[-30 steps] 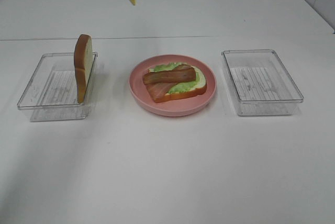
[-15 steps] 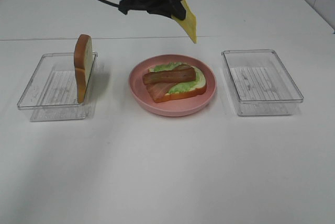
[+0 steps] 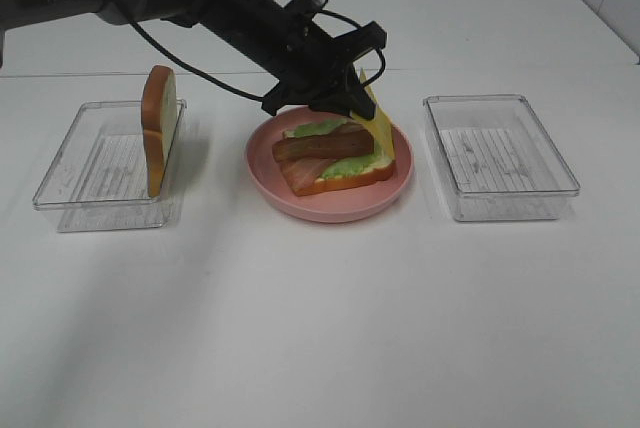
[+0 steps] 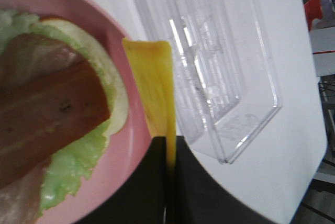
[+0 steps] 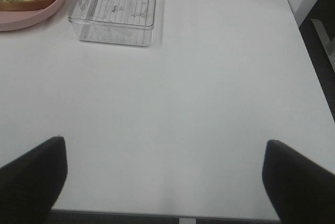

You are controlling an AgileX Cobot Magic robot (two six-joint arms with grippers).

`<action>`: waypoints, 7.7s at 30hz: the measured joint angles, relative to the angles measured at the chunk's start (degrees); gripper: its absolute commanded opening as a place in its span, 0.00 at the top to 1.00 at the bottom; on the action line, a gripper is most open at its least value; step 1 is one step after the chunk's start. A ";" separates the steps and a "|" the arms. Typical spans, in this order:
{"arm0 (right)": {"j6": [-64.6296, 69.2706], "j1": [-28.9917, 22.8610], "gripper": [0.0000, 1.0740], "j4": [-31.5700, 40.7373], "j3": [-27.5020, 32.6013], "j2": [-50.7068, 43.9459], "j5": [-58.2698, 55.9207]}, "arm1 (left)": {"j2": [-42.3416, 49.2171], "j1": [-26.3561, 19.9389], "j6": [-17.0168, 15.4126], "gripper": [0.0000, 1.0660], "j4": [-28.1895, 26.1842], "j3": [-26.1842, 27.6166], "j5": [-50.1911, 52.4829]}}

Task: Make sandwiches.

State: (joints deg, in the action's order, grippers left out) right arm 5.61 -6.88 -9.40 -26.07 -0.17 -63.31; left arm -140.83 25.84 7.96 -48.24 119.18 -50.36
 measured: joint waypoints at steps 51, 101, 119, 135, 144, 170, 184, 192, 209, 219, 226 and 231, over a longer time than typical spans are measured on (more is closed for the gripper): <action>0.00 0.00 0.08 0.00 0.00 0.00 0.00 | 6.42 0.00 -20.11 0.05 46.64 26.18 -19.19; 0.00 0.00 0.08 0.00 0.00 0.00 0.00 | 6.88 -7.85 -22.12 0.06 49.50 0.11 -19.42; 0.00 0.00 0.08 0.00 0.00 0.00 0.00 | 5.79 -8.02 -21.49 1.00 51.34 0.11 -19.71; 0.00 0.00 0.08 0.00 0.00 0.00 0.00 | 17.93 -8.02 -21.72 1.00 51.05 1.66 -19.82; 0.00 0.00 0.08 0.00 0.00 0.00 0.00 | 21.37 -7.91 -20.63 1.00 44.58 5.90 -19.88; 0.00 0.00 0.08 0.00 0.00 0.00 0.00 | 4.98 -4.87 -5.21 1.00 4.30 6.07 -12.95; 0.00 0.00 0.08 0.00 0.00 0.00 0.00 | 0.11 -4.87 -4.76 1.00 1.38 6.07 -7.05; 0.00 0.00 0.08 0.00 0.00 0.00 0.00 | -3.27 -4.87 -4.58 1.00 0.17 6.07 -6.07; 0.00 0.00 0.08 0.00 0.00 0.00 0.00 | -5.16 -4.87 -7.45 0.03 6.59 9.00 -6.82; 0.00 0.00 0.08 0.00 0.00 0.00 0.00 | -5.61 -4.41 -14.67 0.05 20.28 17.93 -16.04; 0.00 0.00 0.08 0.00 0.00 0.00 0.00 | -5.27 -3.90 -17.07 0.05 28.65 23.43 -18.79; 0.00 0.00 0.08 0.00 0.00 0.00 0.00 | -2.12 -3.78 -17.25 0.05 30.48 23.66 -19.02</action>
State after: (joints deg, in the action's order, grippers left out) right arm 5.61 -6.88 -9.40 -26.07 -0.17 -63.31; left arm -142.95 22.06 -9.28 -17.76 142.84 -69.39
